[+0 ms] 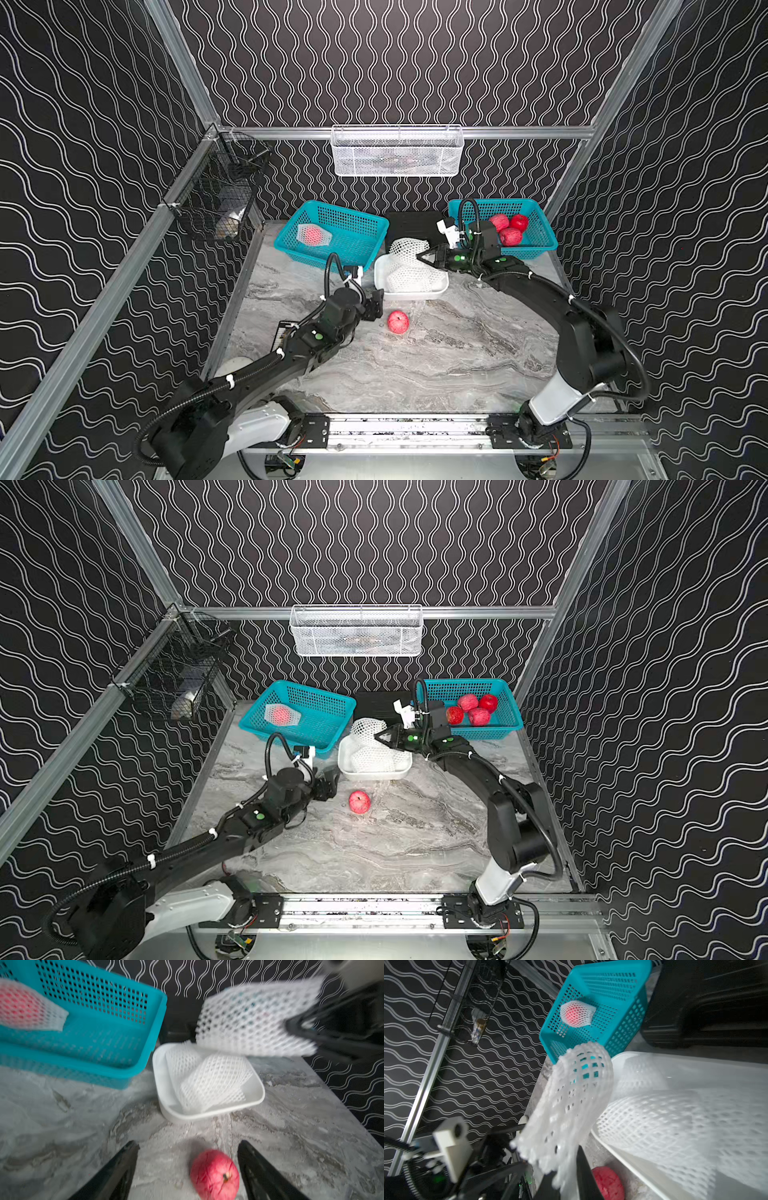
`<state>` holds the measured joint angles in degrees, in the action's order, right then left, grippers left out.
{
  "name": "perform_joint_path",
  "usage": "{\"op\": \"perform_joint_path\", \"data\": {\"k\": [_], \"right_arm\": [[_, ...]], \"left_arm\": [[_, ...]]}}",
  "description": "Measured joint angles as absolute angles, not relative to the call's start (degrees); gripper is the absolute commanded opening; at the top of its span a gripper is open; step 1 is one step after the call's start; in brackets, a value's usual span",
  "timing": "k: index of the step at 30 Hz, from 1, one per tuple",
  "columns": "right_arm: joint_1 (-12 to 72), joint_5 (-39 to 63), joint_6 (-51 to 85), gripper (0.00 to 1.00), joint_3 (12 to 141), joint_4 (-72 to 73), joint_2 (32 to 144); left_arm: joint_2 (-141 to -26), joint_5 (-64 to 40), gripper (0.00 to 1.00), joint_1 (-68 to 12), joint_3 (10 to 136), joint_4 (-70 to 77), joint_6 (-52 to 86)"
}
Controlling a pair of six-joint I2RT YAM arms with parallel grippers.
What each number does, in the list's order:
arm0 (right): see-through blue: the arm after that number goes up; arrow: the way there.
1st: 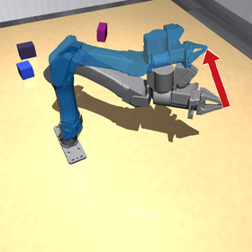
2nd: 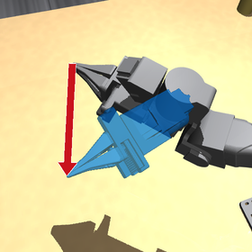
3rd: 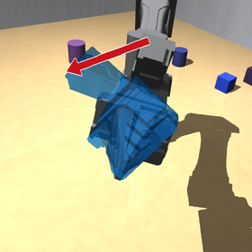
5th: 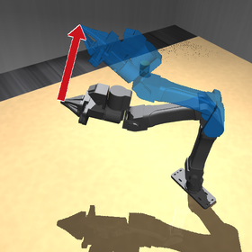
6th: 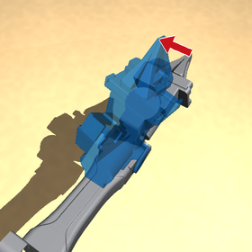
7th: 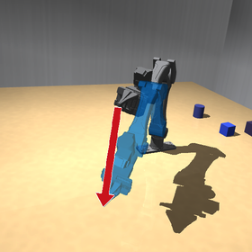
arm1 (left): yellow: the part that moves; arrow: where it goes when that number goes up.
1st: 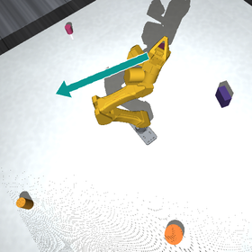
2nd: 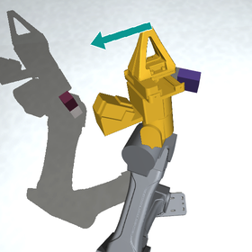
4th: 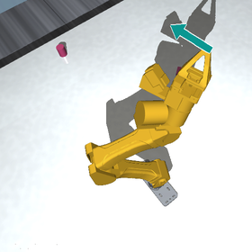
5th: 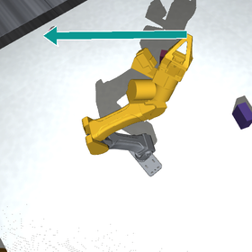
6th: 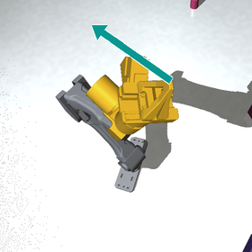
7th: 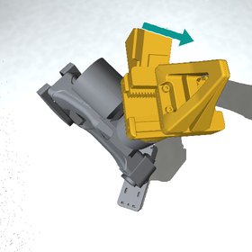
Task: Remove foam nets from apples
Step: Remove the foam net from the apple, then place the foam net into the storage box.
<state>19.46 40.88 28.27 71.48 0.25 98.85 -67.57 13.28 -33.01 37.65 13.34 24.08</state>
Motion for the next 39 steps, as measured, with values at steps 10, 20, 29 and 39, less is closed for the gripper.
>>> {"op": "perform_joint_path", "data": {"k": [10, 20, 29, 39], "right_arm": [[17.61, 36.53, 26.89, 0.21, 73.71, -6.83, 108.79], [17.56, 30.61, 25.85, 0.24, 74.3, -11.33, 111.48], [17.58, 30.44, 25.91, 0.3, 73.84, -11.57, 110.78], [17.76, 30.13, 24.34, 0.66, 71.99, -13.41, 104.42]], "left_arm": [[-91.11, 2.7, 0.72, -29.28, 62.22, 9.82, 21.15], [-108.95, 0.27, 0.74, -31.53, 78.65, 1.78, 14.9], [-119.07, 1.34, 0.69, -31.46, 85.65, -1.89, 12.08], [-123.98, 2.24, 0.71, -31.46, 90.39, -6.04, 10.37]]}}
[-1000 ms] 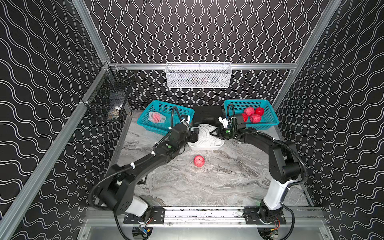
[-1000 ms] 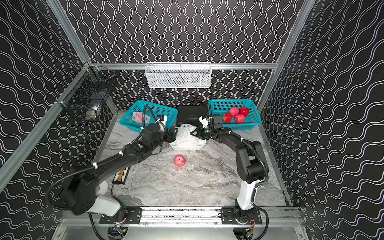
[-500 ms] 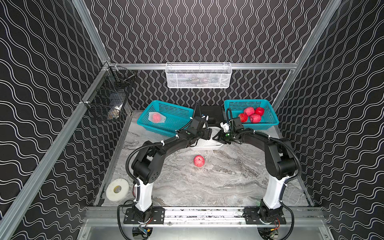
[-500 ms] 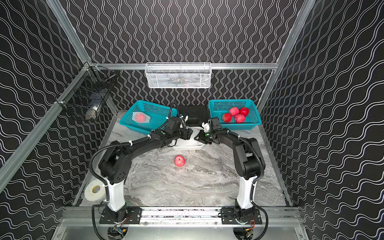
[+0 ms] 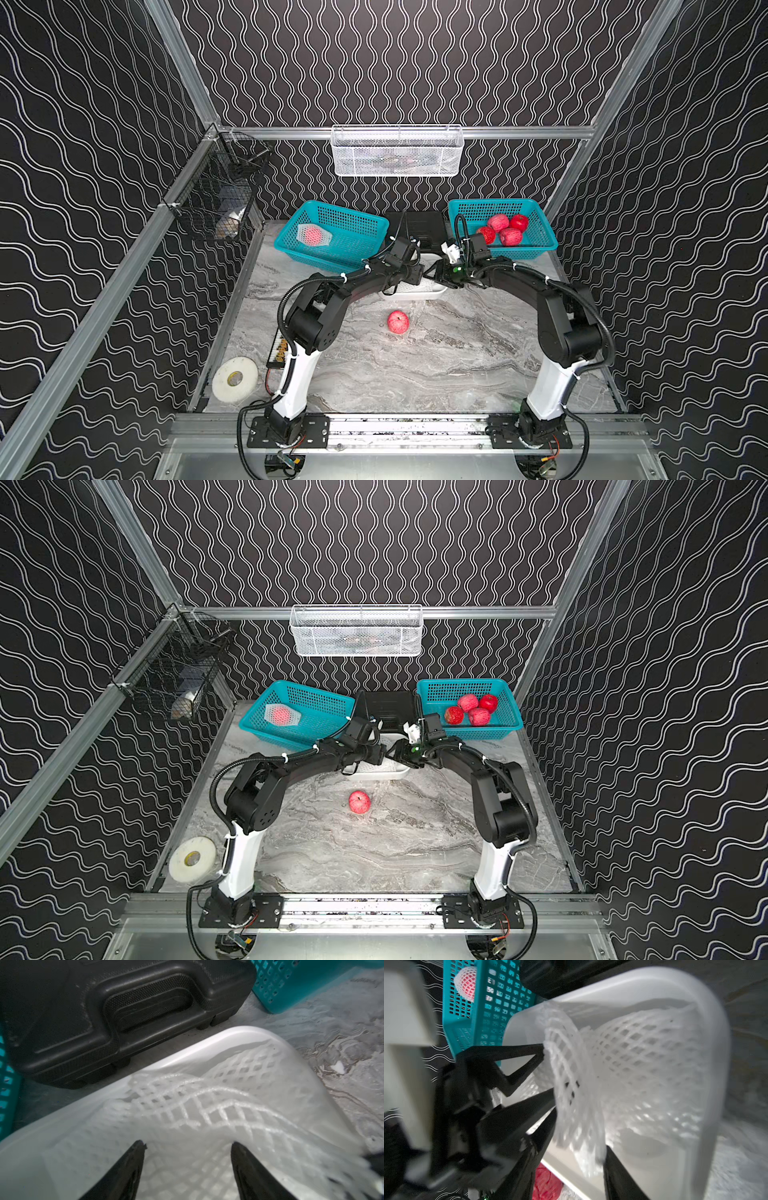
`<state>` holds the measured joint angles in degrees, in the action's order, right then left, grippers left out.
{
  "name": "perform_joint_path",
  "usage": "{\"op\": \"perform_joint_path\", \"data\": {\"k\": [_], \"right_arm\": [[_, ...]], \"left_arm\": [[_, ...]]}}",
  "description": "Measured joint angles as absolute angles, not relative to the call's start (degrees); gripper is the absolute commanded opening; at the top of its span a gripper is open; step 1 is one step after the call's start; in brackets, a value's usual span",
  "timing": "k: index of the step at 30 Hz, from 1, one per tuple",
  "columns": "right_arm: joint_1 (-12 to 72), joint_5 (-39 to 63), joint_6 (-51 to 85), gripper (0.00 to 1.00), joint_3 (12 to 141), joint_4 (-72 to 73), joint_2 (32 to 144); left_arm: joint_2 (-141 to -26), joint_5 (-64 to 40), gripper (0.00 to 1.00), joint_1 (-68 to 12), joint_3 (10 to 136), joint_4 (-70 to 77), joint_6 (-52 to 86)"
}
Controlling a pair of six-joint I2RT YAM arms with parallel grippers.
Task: Remove foam nets from apples
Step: Place the foam net into the storage box.
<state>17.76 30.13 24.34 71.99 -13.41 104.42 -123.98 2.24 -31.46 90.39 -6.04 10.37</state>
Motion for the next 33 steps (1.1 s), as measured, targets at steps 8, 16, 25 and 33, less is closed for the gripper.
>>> {"op": "perform_joint_path", "data": {"k": [8, 16, 25, 33], "right_arm": [[17.74, 21.85, 22.39, 0.8, 68.07, -14.76, 87.79], [17.74, 16.6, 21.43, 0.8, 53.41, -8.08, 74.35], [17.72, 17.41, 21.91, 0.82, 47.18, -0.99, 70.46], [17.74, 18.41, 22.02, 0.84, 47.0, 1.34, 71.46]], "left_arm": [[-127.94, 2.57, 0.73, -31.29, 94.32, -8.62, 9.32], [-131.28, 2.13, 0.76, -31.16, 98.72, -11.25, 9.32], [-126.17, 3.01, 0.84, -31.14, 96.03, -12.69, 9.23], [-115.81, 4.1, 0.95, -31.14, 94.08, -12.45, 8.54]]}}
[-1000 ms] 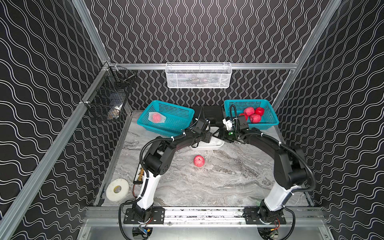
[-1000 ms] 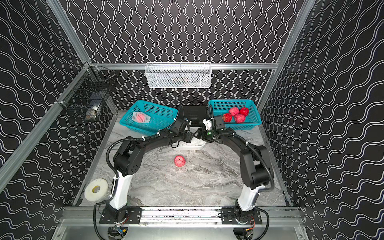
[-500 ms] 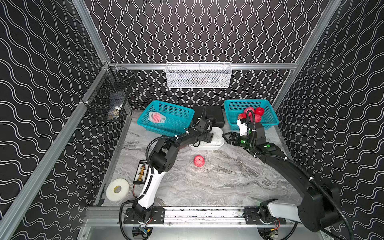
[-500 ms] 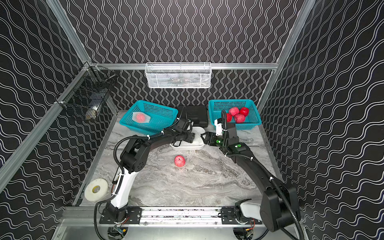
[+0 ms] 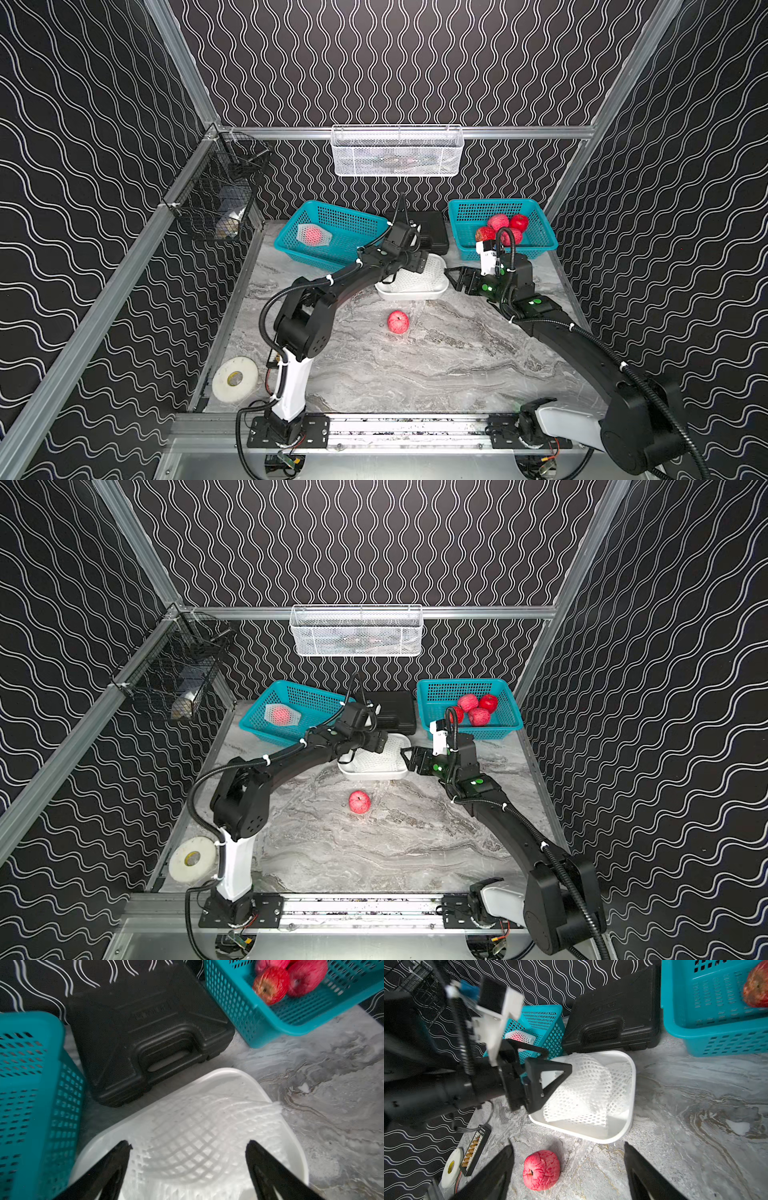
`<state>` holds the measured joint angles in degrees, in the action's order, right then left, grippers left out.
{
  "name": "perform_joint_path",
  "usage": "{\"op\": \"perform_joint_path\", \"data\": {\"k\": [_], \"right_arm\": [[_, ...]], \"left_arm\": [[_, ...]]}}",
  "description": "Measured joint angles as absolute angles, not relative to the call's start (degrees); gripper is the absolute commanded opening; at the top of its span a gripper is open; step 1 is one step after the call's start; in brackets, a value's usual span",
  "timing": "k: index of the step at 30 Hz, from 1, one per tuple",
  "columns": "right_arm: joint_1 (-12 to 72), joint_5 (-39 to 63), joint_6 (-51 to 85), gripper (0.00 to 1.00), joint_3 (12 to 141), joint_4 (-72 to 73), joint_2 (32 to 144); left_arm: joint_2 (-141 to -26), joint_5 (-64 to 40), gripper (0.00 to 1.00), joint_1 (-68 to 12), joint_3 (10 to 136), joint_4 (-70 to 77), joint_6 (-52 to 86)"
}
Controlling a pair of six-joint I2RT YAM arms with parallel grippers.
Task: Remove foam nets from apples
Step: Place the foam net into the storage box.
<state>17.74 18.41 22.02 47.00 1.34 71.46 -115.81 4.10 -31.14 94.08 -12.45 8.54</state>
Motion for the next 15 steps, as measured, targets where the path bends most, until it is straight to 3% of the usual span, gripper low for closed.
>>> {"op": "perform_joint_path", "data": {"k": [5, 9, 15], "right_arm": [[17.85, 19.64, 22.06, 0.84, 46.26, 2.7, 71.33], [18.98, 21.96, 21.65, 0.84, 45.56, 2.87, 71.57], [32.01, 20.67, 17.02, 0.92, 44.27, 2.74, 75.44]], "left_arm": [[-110.41, 4.12, 0.98, -31.14, 89.49, -12.53, 7.81], [-101.51, 4.34, 0.99, -31.18, 78.91, -10.61, 8.54], [-77.87, 6.2, 0.99, -31.33, 51.81, -5.04, 14.09]]}}
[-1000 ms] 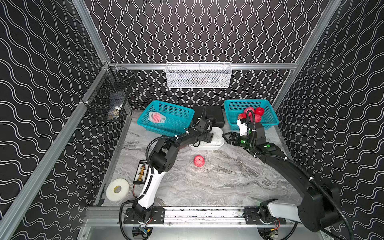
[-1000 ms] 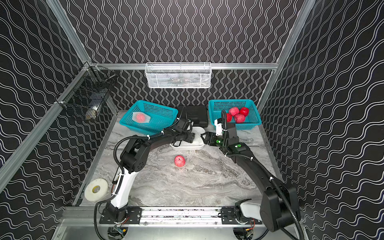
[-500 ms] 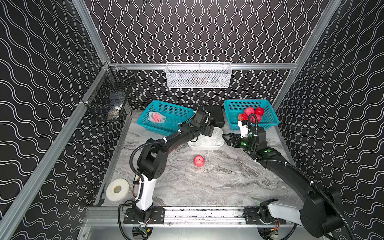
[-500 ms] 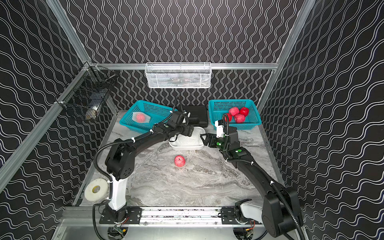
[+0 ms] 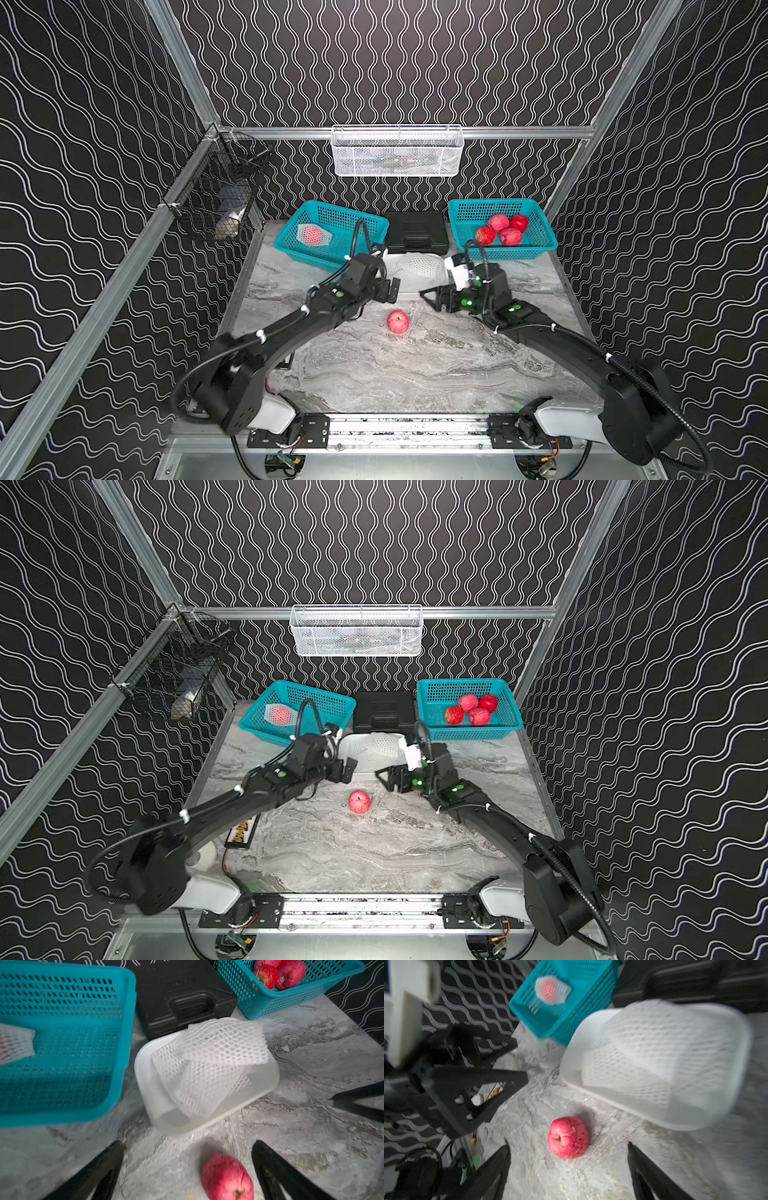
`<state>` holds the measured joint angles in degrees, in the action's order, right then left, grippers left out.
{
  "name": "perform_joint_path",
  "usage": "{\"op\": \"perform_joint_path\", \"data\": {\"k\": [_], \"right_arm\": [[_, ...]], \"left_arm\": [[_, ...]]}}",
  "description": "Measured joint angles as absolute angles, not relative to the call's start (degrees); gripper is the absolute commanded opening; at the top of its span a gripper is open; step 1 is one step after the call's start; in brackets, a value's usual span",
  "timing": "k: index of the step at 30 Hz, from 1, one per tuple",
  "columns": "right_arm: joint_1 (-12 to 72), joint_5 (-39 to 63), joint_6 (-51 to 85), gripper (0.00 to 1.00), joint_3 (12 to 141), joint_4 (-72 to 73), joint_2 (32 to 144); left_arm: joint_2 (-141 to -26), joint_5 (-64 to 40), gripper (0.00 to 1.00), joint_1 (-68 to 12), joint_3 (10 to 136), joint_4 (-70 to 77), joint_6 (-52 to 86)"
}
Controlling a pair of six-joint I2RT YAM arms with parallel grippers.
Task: Remove foam nets from apples
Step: Place the foam net into the storage box, then pick up the apple from the center of the board.
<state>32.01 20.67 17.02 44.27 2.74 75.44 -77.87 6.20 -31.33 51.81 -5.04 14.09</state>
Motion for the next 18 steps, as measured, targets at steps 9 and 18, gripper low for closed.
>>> {"op": "perform_joint_path", "data": {"k": [9, 18], "right_arm": [[44.27, 13.04, 15.14, 0.97, 47.31, 2.85, 91.0], [47.22, 5.28, 14.04, 0.97, 52.38, 2.92, 102.24]], "left_arm": [[-58.61, 4.49, 0.99, -34.57, 28.67, -9.56, 22.81], [-60.05, 2.33, 0.99, -35.24, 24.88, -9.1, 24.93]]}}
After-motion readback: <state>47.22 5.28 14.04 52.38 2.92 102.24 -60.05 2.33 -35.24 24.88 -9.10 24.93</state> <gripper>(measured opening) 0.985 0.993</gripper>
